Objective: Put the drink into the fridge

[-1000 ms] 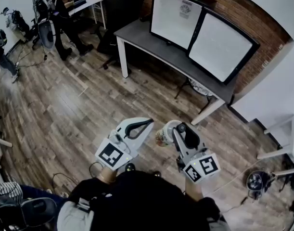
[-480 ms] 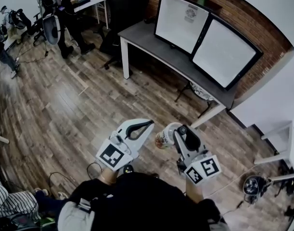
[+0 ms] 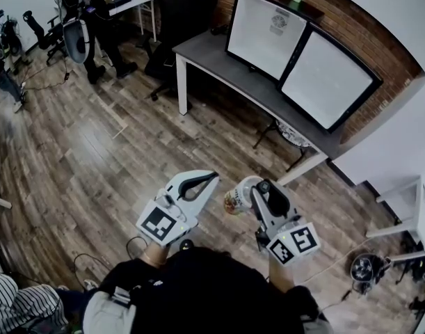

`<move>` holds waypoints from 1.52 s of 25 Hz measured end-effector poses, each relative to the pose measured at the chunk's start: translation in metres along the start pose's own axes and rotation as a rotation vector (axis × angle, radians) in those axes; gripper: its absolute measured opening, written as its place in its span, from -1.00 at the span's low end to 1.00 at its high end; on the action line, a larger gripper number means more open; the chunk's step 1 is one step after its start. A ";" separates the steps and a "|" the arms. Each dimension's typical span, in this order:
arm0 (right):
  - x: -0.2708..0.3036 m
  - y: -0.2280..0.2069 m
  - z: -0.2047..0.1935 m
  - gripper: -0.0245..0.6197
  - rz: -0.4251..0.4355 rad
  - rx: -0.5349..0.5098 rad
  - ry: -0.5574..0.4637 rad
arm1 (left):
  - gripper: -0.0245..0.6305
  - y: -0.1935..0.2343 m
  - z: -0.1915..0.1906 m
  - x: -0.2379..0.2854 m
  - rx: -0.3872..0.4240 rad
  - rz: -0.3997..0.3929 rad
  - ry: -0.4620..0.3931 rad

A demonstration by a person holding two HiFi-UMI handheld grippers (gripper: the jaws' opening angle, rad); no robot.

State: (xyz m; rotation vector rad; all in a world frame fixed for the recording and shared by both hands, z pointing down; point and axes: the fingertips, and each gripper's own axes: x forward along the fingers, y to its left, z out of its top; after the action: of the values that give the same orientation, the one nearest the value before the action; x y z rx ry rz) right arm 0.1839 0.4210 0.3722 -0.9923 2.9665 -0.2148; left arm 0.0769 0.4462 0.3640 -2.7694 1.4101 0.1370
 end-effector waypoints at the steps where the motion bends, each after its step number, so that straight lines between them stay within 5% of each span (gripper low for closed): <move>1: 0.002 0.002 0.000 -0.47 -0.003 -0.003 0.001 | -0.93 0.003 0.000 -0.002 0.000 -0.001 0.000; 22: 0.038 0.029 -0.008 -0.47 -0.085 0.017 -0.008 | -0.93 0.052 -0.006 -0.044 -0.014 -0.016 -0.010; 38: 0.076 -0.007 -0.012 -0.48 -0.068 0.024 0.008 | -0.93 0.085 -0.013 -0.029 -0.014 0.044 0.020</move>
State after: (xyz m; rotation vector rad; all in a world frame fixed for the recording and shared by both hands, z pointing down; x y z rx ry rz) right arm 0.1270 0.3715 0.3883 -1.0924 2.9330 -0.2544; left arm -0.0083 0.4184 0.3809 -2.7600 1.4806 0.1214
